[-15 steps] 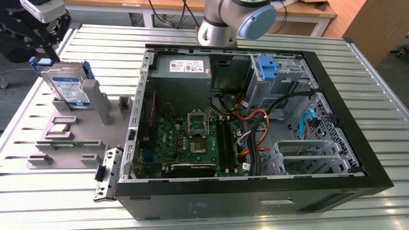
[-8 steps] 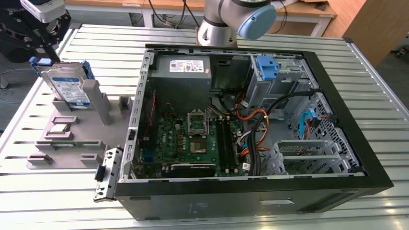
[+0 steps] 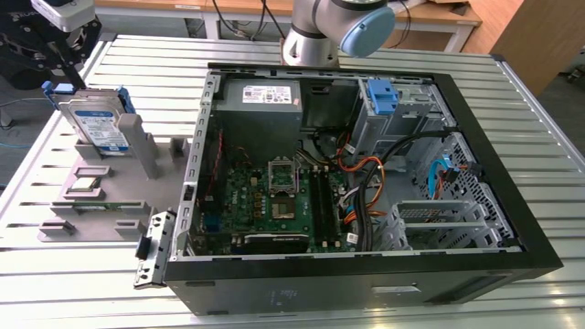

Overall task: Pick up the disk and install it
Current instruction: 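Pick up the disk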

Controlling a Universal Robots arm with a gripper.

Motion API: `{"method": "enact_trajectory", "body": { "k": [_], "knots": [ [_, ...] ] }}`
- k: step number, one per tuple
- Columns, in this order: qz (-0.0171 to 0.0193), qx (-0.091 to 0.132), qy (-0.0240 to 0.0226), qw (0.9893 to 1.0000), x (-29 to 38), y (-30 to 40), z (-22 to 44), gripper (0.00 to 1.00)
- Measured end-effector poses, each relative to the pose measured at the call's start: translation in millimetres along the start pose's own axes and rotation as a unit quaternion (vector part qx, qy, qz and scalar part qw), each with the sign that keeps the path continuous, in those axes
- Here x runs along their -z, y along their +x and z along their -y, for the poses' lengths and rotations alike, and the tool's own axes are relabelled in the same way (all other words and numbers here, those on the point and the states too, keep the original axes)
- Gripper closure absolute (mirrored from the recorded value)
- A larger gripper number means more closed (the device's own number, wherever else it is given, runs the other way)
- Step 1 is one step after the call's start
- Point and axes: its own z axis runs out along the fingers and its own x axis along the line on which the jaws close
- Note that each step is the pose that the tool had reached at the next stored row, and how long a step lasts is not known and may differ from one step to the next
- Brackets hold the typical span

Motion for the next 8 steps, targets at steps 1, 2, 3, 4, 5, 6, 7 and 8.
{"method": "enact_trajectory", "body": {
  "k": [1, 2, 3, 4, 5, 6, 7, 8],
  "knots": [
    [-0.0001, 0.001, 0.0, 1.0, 0.0, 0.0, 0.0, 0.9],
    [-0.0001, 0.003, -0.0001, 1.0, 0.0, 0.0, 0.0, 0.9],
    [-0.0002, 0.004, -0.0001, 1.0, 0.0, 0.0, 0.0, 0.9],
    [-0.0002, 0.005, -0.0002, 1.0, 0.0, 0.0, 0.0, 0.9],
    [-0.0003, 0.006, -0.0002, 1.0, 0.0, 0.0, 0.0, 0.9],
    [-0.0004, 0.007, -0.0002, 1.0, 0.0, 0.0, 0.0, 0.9],
    [-0.0005, 0.009, -0.0003, 1.0, 0.0, 0.0, 0.0, 0.9],
    [-0.0005, 0.01, -0.0003, 1.0, 0.0, 0.0, 0.0, 0.9]
  ]
}}
